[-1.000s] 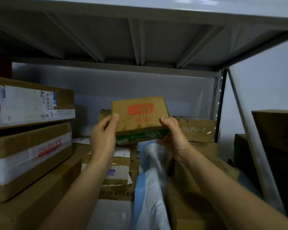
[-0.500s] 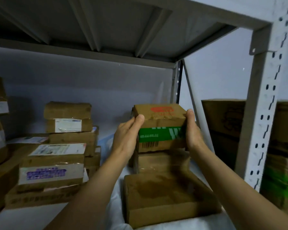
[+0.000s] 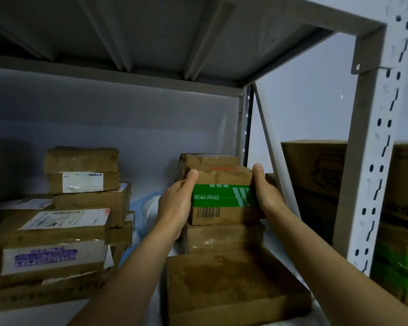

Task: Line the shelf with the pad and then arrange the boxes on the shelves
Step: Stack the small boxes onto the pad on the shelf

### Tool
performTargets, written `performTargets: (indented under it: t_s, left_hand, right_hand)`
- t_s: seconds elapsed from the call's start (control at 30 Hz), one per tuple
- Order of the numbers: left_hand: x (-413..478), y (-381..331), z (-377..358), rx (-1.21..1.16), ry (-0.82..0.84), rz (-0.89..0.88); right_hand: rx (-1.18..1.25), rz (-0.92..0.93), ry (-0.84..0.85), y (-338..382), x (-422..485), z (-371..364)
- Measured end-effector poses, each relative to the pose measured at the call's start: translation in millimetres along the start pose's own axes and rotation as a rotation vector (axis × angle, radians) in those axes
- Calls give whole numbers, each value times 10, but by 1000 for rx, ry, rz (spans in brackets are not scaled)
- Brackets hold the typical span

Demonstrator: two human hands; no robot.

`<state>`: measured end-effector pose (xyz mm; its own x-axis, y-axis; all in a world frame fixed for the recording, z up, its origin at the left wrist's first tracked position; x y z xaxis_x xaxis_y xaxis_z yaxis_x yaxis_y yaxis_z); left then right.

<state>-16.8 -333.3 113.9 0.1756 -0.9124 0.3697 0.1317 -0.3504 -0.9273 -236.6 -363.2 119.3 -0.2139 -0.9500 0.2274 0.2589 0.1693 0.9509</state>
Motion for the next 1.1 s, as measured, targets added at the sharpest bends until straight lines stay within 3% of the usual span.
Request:
performTargets:
  t_s: [0.13, 0.23, 0.3, 0.4, 0.53, 0.6, 0.7, 0.8, 0.93, 1.1]
  left_hand:
    - [19, 20, -7, -2, 17, 10]
    - [5, -27, 26, -5, 18, 4]
    - [-11, -95, 132, 11, -25, -27]
    - [-16, -180, 405, 52, -125, -67]
    - [-23, -269, 952, 132, -299, -116]
    - [-52, -259, 1347, 137, -434, -112]
    - [-103, -188, 1917, 145, -646, -74]
    - [-61, -74, 2459, 167, -797, 23]
    - [176, 142, 2800, 112, -782, 158]
    - [511, 245, 2840, 98, -664, 216]
  right_hand:
    - [17, 10, -53, 37, -4, 49]
    - [-144, 296, -372, 465, -208, 259]
    - [-191, 535, -442, 865, -505, 160]
    - [-241, 741, -306, 1285, -794, -301]
    - [-226, 808, -60, 1461, -958, -1059]
    - [-209, 752, 84, 1433, -968, -1462]
    - [-180, 518, 288, 1238, -847, -1918]
    - [-124, 278, 360, 1074, -686, -2209]
    - [-54, 76, 401, 906, -442, -2524]
    - [-1, 12, 449, 909, -307, -2836]
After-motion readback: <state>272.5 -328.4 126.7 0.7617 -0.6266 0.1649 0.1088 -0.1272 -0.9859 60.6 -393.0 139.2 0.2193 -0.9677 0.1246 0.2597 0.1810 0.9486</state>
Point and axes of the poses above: each hand's wrist, its own x-axis towards the middle knuckle, its own z-axis out of the back of the hand, y = z × x, the point moved 10 cm from there along x, towards the middle knuckle, and after that the axes turned 3 degrees about x, right-handed, at the moved point
